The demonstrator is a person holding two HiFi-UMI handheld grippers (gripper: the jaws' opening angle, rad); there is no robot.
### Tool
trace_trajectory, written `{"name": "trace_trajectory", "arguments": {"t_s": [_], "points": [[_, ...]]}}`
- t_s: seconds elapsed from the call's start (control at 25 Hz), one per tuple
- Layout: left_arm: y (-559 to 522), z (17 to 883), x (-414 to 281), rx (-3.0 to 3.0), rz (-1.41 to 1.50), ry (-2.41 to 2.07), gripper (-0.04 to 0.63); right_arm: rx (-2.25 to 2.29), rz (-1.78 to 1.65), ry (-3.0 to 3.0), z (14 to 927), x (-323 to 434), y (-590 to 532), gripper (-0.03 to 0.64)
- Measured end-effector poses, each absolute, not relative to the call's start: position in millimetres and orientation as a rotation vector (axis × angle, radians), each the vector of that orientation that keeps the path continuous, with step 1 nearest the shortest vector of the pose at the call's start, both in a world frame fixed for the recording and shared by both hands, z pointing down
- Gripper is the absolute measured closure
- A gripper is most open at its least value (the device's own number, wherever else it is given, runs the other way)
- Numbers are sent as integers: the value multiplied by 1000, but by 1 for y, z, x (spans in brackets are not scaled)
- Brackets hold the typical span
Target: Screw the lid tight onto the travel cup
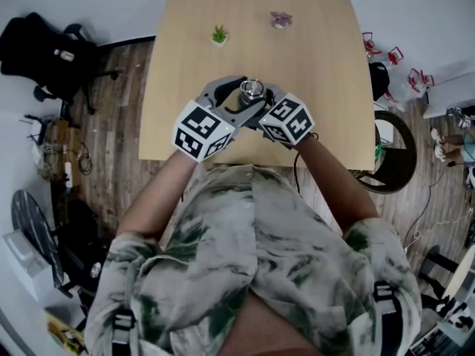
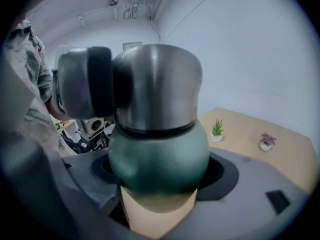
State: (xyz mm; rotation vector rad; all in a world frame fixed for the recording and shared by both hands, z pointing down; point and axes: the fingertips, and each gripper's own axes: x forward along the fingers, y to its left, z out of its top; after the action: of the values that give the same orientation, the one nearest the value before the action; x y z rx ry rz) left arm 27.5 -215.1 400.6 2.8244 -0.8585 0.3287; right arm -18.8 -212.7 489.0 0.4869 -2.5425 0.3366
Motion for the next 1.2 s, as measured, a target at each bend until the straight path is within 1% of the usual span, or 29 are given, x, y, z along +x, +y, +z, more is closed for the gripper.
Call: {"name": "trace_trajectory", "arguments": {"t_s": [0.16,0.28,0.44,0.92,1.08,1.2], "points": [[-217,403,26,2791,331,-985,341,505,354,-2545,489,-22,-213,210],[-218,403,25,2792,337,-995,339,508,358,-2545,489,-22,-214,210],[-215,402,25,2828,312,-890,344,481,353,-2557,488,-23,-210,210],[-192,392,25,2949,275,-386,345,310,290,-2591,478,-26,-185,210],[-189,392,26,2944,281,-347,345,297,288,-2585,478,-24,-182,210],[-193,393,26,2942,310,-434,345,337,307,-2587,479,-23,-186,210]]}}
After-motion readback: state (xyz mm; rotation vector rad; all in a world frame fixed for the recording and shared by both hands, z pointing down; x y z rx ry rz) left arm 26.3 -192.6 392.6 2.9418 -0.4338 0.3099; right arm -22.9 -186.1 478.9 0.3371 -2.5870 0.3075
